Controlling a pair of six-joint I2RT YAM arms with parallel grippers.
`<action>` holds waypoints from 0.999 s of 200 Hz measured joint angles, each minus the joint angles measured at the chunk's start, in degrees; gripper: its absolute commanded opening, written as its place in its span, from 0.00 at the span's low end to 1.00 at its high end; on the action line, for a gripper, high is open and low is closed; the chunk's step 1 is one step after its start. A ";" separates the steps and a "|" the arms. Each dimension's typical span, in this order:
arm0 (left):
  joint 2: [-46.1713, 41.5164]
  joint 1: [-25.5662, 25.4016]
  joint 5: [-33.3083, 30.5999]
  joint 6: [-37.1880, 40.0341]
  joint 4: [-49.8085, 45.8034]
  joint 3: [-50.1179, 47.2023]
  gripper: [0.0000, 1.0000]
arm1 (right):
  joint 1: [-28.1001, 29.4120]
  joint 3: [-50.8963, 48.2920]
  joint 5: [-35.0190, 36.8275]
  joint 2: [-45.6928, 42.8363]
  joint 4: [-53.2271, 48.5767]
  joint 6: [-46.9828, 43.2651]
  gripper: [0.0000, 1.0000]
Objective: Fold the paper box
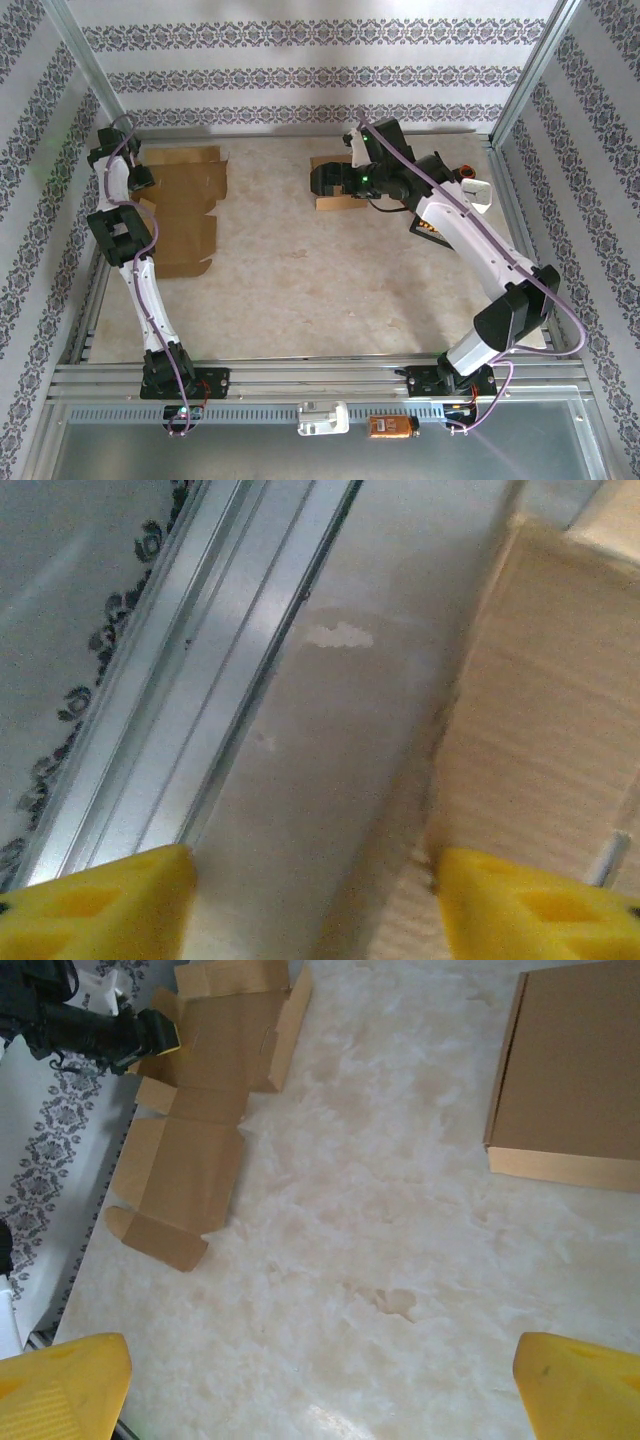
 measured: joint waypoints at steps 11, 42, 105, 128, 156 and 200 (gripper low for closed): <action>0.00 0.09 1.95 -0.59 -0.26 0.24 0.30 | 0.39 0.92 0.59 0.46 -0.52 -0.02 0.98; -1.68 0.09 9.62 -2.54 -0.50 -2.73 0.02 | 0.96 1.92 1.75 0.74 -0.98 0.00 0.98; -32.04 -6.34 33.57 -6.78 19.45 -42.05 0.00 | 0.15 2.03 7.15 1.62 1.66 -5.66 0.97; -44.48 -14.21 38.58 -8.09 30.91 -55.71 0.00 | -1.33 3.82 8.94 3.78 3.13 -11.45 0.97; -56.11 -22.43 43.08 -9.73 45.90 -71.97 0.00 | -5.29 6.88 4.85 5.42 4.81 -21.66 0.95; -63.17 -30.71 46.42 -4.92 53.51 -83.25 0.00 | -8.44 3.87 -3.23 5.07 8.52 -53.00 0.96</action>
